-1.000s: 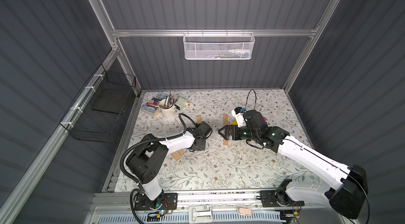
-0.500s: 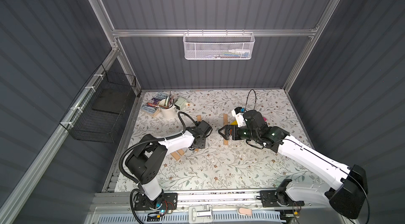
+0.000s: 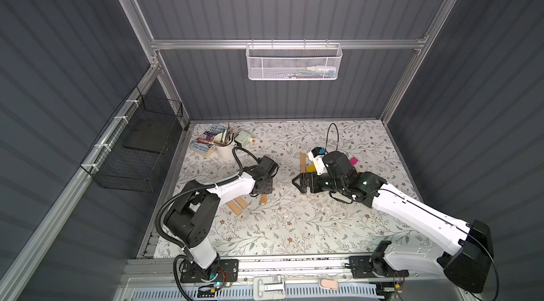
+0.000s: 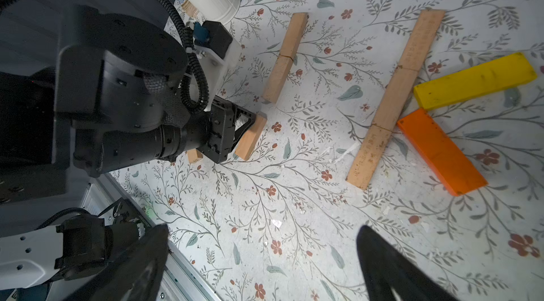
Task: Assemble the letter k with building blocks
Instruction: Assemble the building block at the center of the board.
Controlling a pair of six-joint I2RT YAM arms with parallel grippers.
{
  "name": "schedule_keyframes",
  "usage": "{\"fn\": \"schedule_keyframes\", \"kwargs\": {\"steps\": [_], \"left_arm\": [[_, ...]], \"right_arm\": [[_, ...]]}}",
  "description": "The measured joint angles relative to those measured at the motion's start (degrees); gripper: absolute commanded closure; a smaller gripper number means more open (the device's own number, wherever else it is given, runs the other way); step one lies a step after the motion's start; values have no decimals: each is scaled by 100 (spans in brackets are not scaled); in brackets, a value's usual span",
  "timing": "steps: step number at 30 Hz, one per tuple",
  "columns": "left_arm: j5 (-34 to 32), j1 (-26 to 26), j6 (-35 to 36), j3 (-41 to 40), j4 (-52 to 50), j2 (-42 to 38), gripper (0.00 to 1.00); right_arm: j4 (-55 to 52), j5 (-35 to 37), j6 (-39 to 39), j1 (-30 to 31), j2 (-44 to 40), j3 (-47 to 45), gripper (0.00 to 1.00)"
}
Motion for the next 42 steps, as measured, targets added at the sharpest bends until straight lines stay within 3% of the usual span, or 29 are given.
{"fn": "schedule_keyframes", "kwargs": {"steps": [8,17,42], "left_arm": [[291,0,-7,0,72,177,64],[332,0,-55,0,92,299,75],[404,162,-105,367,129,549,73]], "right_arm": [[-2,-2,-2,0,0,0,1],[-2,2,-4,0,0,0,1],[-2,15,-50,0,33,13,1]]}}
